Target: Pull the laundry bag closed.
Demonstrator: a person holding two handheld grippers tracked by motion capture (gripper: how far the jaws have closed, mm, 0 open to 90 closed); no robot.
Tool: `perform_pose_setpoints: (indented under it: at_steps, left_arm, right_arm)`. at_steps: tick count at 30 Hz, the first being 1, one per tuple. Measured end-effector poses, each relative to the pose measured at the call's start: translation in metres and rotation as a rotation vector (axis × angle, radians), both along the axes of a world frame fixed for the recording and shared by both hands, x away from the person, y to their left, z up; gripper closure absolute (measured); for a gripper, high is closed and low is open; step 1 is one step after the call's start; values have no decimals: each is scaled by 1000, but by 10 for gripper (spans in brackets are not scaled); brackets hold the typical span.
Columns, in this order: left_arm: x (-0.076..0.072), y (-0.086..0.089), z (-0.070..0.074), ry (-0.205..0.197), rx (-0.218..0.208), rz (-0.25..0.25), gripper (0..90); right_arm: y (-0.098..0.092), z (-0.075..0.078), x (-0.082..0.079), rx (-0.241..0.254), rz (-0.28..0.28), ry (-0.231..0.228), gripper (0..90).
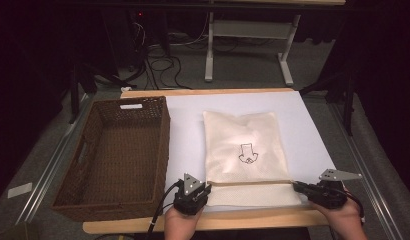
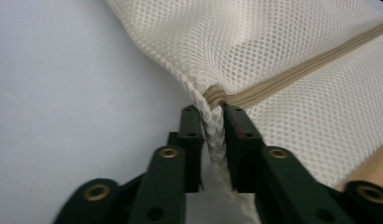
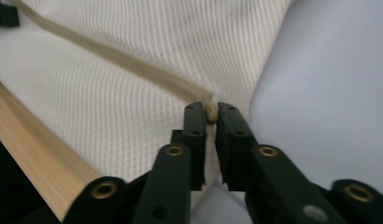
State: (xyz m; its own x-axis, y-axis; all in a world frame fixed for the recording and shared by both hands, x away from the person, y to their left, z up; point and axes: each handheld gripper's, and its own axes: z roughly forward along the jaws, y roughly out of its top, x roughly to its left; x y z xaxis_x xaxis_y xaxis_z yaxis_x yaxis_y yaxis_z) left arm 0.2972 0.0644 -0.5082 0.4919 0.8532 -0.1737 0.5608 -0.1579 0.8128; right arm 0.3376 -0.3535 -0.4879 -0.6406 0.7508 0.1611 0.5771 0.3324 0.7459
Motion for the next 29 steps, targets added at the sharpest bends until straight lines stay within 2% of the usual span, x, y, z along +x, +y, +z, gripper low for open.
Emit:
perform_pose_setpoints:
  at_steps: [2, 4, 7, 8, 9, 10, 11, 14, 16, 17, 22, 24, 27, 29]
  left_arm:
    - [-4, 2, 8, -65, 47, 57, 566]
    - [-7, 3, 16, -149, 80, 108, 447]
    - [-11, 4, 23, -233, 90, 141, 281]
    - [-12, 3, 24, -242, 92, 138, 205]
    - [-11, 2, 26, -235, 66, 109, 73]
    - [-11, 2, 27, -228, 32, 91, 0]
    - [-11, 2, 27, -221, 3, 74, 0]
    - [-9, 2, 25, -207, 42, 72, 0]
    - [-8, 4, 25, -194, 25, 77, 0]
    - [-7, 5, 25, -192, 24, 79, 0]
    - [-6, 9, 23, -166, 23, 85, 0]
    - [-5, 9, 22, -162, 39, 87, 0]
    - [-4, 11, 22, -146, 29, 86, 0]
    - [-5, 9, 23, -150, 48, 85, 0]
  right_arm:
    - [-2, 7, -2, 33, -12, -67, 653]
    - [-5, 13, -3, 65, -43, -133, 546]
    - [-13, 21, -2, 79, -113, -232, 363]
    - [-16, 23, -4, 68, -151, -273, 272]
    - [-18, 25, -5, 35, -200, -325, 116]
    - [-20, 27, -6, 14, -248, -355, 2]
    - [-23, 28, -7, 13, -278, -375, 2]
    - [-30, 28, -7, 33, -325, -373, 2]
    - [-31, 29, -7, 37, -325, -370, 2]
    - [-31, 29, -6, 39, -323, -379, 2]
    - [-28, 27, -6, 38, -301, -368, 2]
    - [-28, 27, -6, 41, -301, -367, 2]
    - [-27, 27, -6, 43, -300, -364, 2]
    - [-26, 27, -6, 44, -292, -363, 3]
